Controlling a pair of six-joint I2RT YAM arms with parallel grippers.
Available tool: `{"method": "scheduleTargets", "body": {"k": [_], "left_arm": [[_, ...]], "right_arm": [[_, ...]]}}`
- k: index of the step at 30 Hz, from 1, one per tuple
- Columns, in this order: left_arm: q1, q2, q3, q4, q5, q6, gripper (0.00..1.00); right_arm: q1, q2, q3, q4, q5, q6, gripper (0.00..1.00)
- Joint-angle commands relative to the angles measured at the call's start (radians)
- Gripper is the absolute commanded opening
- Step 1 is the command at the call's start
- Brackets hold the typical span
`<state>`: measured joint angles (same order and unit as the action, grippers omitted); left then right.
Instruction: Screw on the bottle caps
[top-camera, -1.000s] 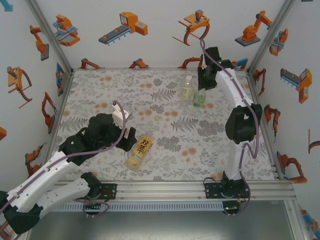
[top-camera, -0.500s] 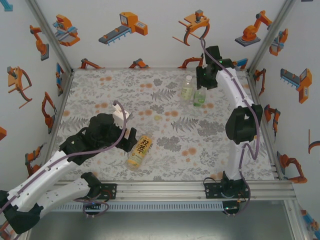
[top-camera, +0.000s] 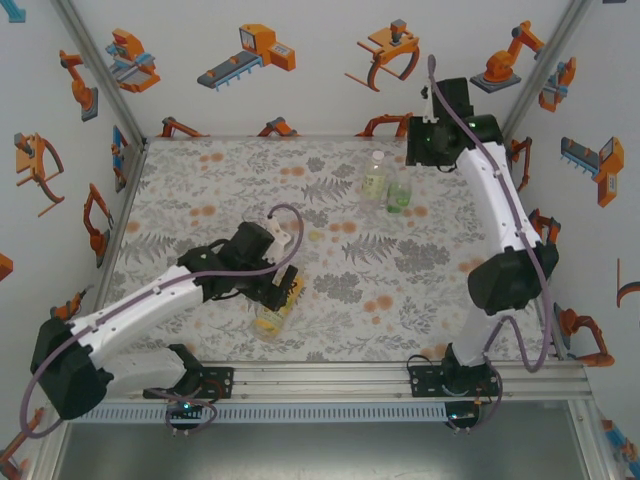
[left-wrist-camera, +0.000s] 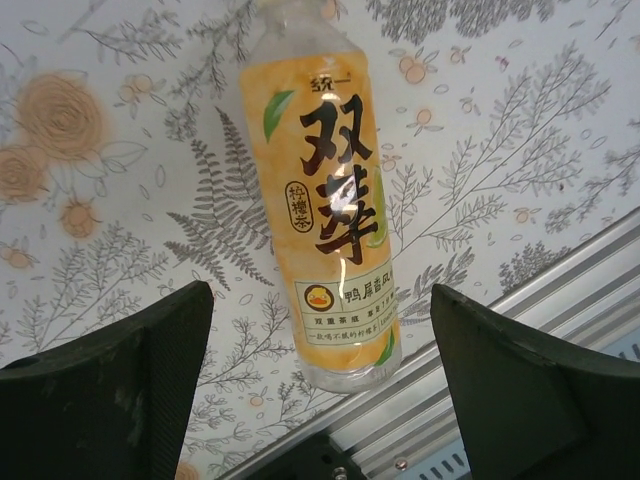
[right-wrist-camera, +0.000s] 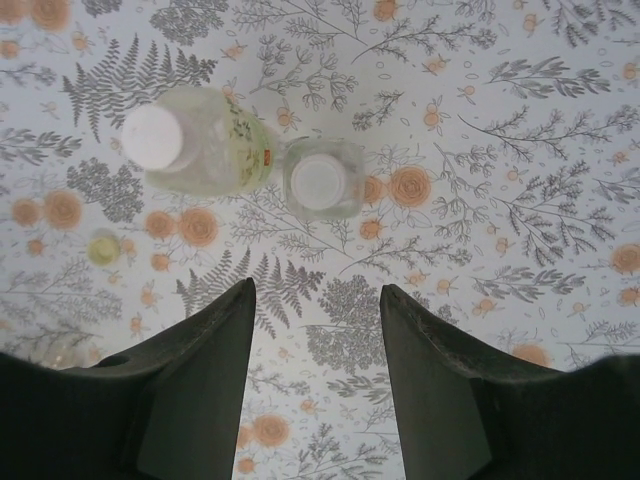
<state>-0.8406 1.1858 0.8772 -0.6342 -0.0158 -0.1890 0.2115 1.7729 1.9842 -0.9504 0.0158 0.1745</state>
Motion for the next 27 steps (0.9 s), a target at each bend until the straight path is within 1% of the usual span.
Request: {"method": "scheduleTargets", "body": {"k": [1, 6, 9, 14, 20, 22, 27], "left_arm": [[-0.023, 0.084, 0.034, -0.028, -0.044, -0.061, 0.82], [-0.074, 0.209, 0.024, -0.010, -0.081, -0.114, 0.82], [-0.085, 0.260, 0.006, -0.004, -0.104, -0.139, 0.81], [-0.087, 0.299, -0.034, 0.050, -0.093, -0.154, 0.79], [-0.087, 0.343, -0.070, 0.112, -0.080, -0.161, 0.76], [-0.088, 0.358, -0.076, 0.121, -0.075, -0.165, 0.74], [-0.087, 0.369, -0.076, 0.122, -0.065, -0.176, 0.64]], "right_arm": [[-0.006, -0.075, -0.070, 0.011, -0.014, 0.044, 0.51], [-0.005, -0.170, -0.171, 0.046, -0.049, 0.090, 0.51], [-0.003, -0.218, -0.213, 0.064, -0.066, 0.114, 0.51], [0.001, -0.271, -0.250, 0.079, -0.077, 0.133, 0.51], [0.003, -0.301, -0.277, 0.086, -0.086, 0.148, 0.50], [0.003, -0.306, -0.281, 0.088, -0.091, 0.151, 0.51], [0.009, -0.311, -0.279, 0.085, -0.090, 0.151, 0.50]]}}
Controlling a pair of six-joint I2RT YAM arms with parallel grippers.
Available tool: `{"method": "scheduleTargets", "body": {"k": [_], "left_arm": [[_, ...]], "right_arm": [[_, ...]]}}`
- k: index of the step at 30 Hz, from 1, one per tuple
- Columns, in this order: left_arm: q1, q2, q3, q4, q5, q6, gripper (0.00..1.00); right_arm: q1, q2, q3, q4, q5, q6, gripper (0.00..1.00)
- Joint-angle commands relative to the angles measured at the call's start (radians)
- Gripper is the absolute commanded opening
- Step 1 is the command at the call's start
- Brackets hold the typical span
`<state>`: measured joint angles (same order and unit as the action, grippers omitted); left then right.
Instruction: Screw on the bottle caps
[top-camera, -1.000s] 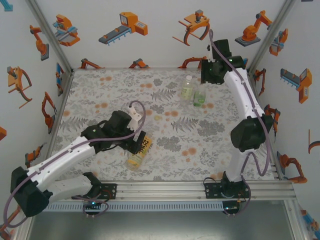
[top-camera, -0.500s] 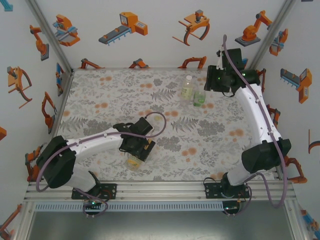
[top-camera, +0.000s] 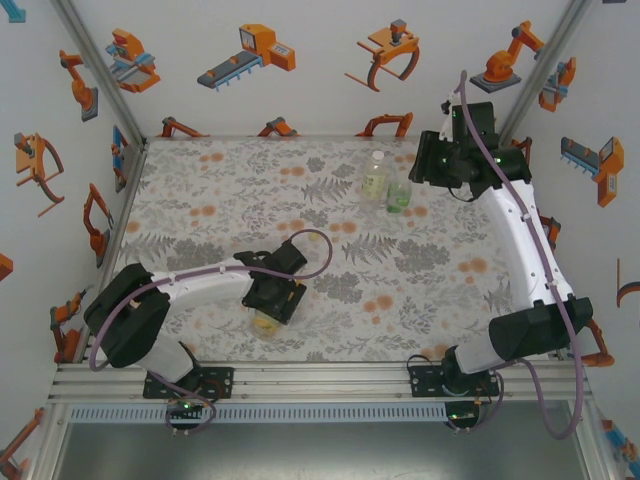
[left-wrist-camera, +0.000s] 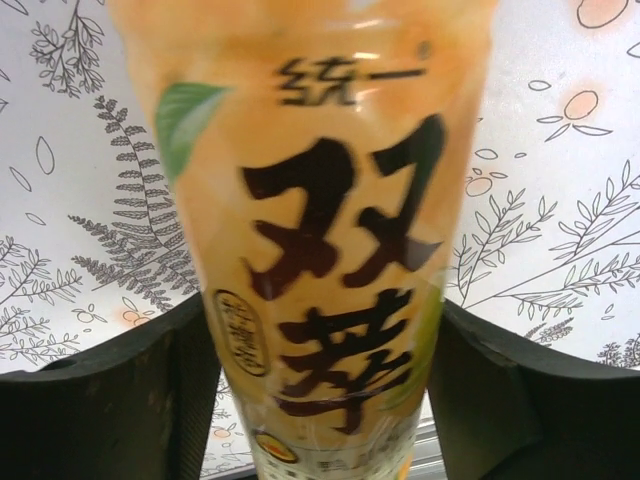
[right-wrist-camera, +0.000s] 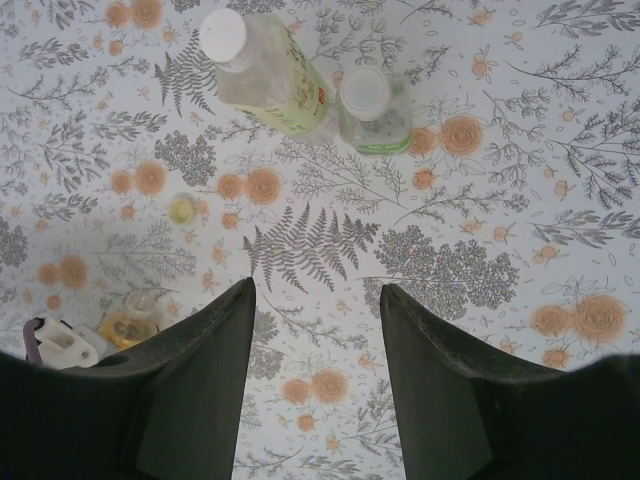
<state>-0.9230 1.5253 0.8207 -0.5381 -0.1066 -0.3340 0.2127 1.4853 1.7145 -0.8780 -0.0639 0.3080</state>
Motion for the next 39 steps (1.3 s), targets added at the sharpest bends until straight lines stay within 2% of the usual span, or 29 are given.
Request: {"method": "scheduleTargets", "body": {"k": [1, 6, 12, 18, 25, 32, 39], "left_arm": [[-0.005, 0.025, -0.021, 0.025, 0.022, -0.031, 0.63], [-0.005, -0.028, -0.019, -0.002, -0.008, -0.020, 0.52], [0.000, -0.197, 0.001, -0.088, -0.095, 0.009, 0.49], [0.034, -0.475, -0.007, -0.127, -0.142, 0.030, 0.48], [0.078, -0.851, -0.044, -0.110, -0.149, 0.044, 0.40], [0.090, -1.123, -0.061, -0.072, -0.110, 0.068, 0.23], [0.090, -1.201, -0.050, -0.098, -0.081, 0.069, 0.06]], "right_arm": [[0.009, -0.025, -0.009, 0.014, -0.010, 0.018, 0.50], [0.032, -0.025, 0.007, 0.014, -0.007, 0.021, 0.49], [0.144, 0.036, 0.052, 0.019, 0.015, 0.025, 0.48], [0.291, 0.183, 0.130, 0.017, 0.043, 0.021, 0.48], [0.391, 0.387, 0.200, 0.042, 0.065, -0.003, 0.48], [0.451, 0.619, 0.307, 0.027, 0.084, -0.024, 0.48], [0.471, 0.797, 0.421, -0.009, 0.070, -0.019, 0.50]]}}
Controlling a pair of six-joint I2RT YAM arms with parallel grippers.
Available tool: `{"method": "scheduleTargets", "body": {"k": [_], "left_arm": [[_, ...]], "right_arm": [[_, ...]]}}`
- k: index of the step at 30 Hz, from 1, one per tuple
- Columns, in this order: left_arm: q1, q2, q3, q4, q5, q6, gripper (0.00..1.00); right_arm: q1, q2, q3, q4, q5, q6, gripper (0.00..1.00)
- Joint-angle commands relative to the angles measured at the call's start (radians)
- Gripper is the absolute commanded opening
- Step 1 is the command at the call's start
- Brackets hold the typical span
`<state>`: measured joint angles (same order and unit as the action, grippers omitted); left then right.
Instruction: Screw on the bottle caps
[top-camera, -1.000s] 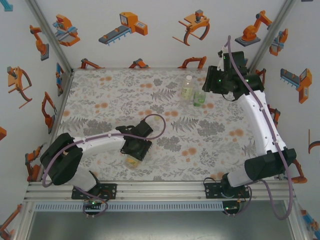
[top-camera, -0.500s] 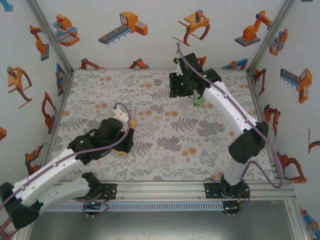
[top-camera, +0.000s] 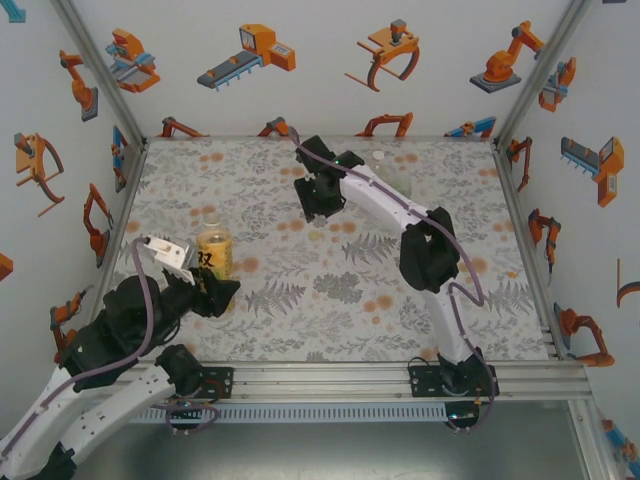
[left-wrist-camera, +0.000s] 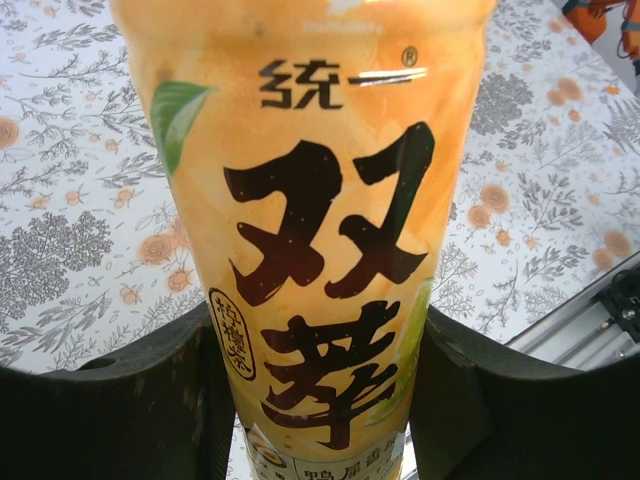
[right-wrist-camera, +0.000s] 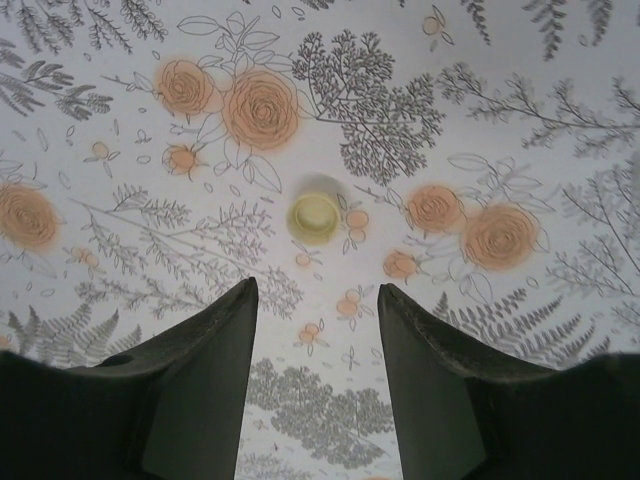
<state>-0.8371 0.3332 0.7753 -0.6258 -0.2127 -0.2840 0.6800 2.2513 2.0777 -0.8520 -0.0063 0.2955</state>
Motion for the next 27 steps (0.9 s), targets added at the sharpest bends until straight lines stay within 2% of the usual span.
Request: {"method": "scheduleTargets", "body": {"k": [1, 18, 21, 27], "left_arm": [[0.004, -0.014, 0.001, -0.016, 0.027, 0.020, 0.05], [0.004, -0.041, 0.004, -0.042, 0.008, 0.010, 0.05], [0.004, -0.045, 0.004, -0.044, 0.009, 0.007, 0.05], [0.004, -0.047, -0.008, -0.033, 0.011, 0.003, 0.05]], "right_arm": [[0.006, 0.049, 0.067, -0.038, 0.012, -0.005, 0.50], [0.015, 0.191, 0.086, -0.020, -0.043, 0.015, 0.48], [0.017, 0.195, 0.079, -0.021, -0.039, 0.015, 0.46], [0.024, 0.155, 0.020, -0.013, -0.011, 0.013, 0.34]]}}
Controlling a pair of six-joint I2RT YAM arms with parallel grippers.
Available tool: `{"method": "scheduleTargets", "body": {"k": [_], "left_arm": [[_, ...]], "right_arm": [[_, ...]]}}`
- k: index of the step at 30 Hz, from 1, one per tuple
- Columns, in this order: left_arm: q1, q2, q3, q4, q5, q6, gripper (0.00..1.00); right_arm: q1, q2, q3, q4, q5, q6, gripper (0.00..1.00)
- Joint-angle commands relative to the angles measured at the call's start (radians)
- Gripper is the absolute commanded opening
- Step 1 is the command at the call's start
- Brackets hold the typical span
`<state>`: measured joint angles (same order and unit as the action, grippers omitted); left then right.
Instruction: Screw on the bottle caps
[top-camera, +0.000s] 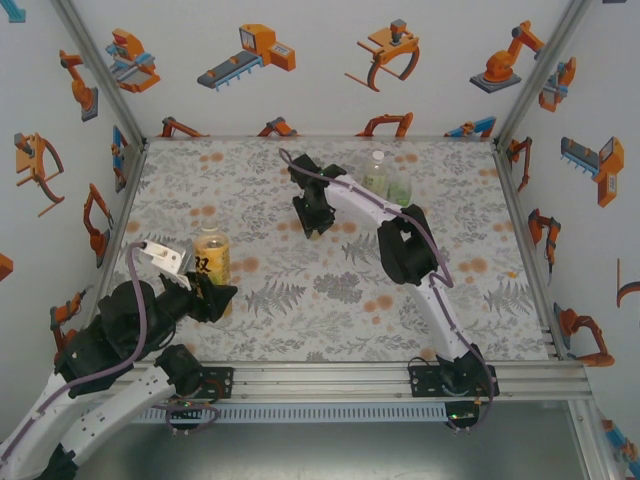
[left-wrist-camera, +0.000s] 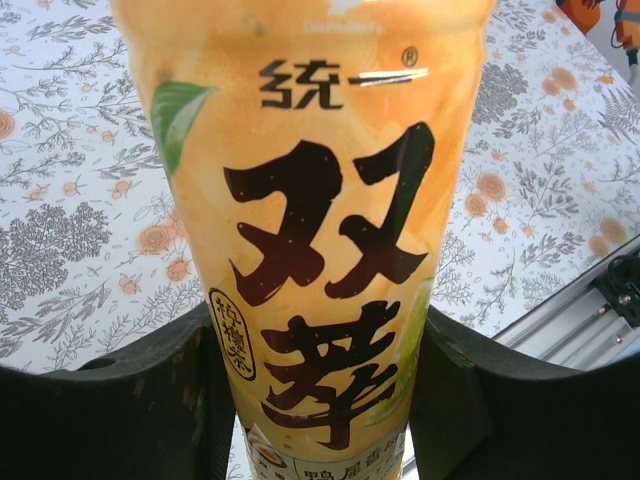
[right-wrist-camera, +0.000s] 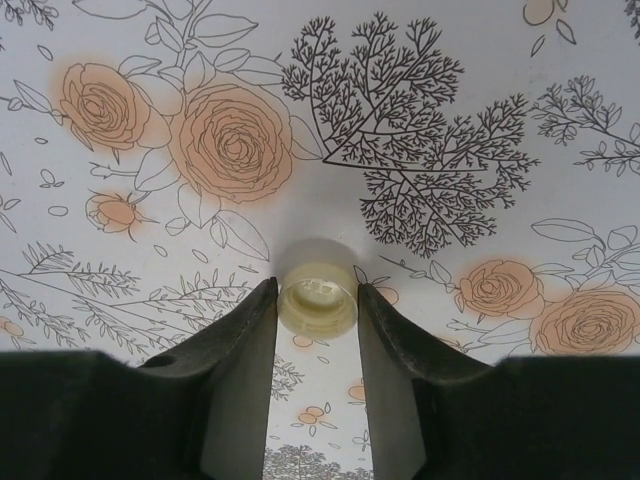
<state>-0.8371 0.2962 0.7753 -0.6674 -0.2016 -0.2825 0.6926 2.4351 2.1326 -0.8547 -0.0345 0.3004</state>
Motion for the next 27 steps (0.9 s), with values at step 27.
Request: {"method": "scheduleTargets", "body": {"k": [27], "left_arm": [[0.012, 0.346, -0.104, 0.341, 0.123, 0.001, 0.06]], "right_arm": [[0.164, -0.762, -1.157, 0.327, 0.126, 0.394, 0.33]]}}
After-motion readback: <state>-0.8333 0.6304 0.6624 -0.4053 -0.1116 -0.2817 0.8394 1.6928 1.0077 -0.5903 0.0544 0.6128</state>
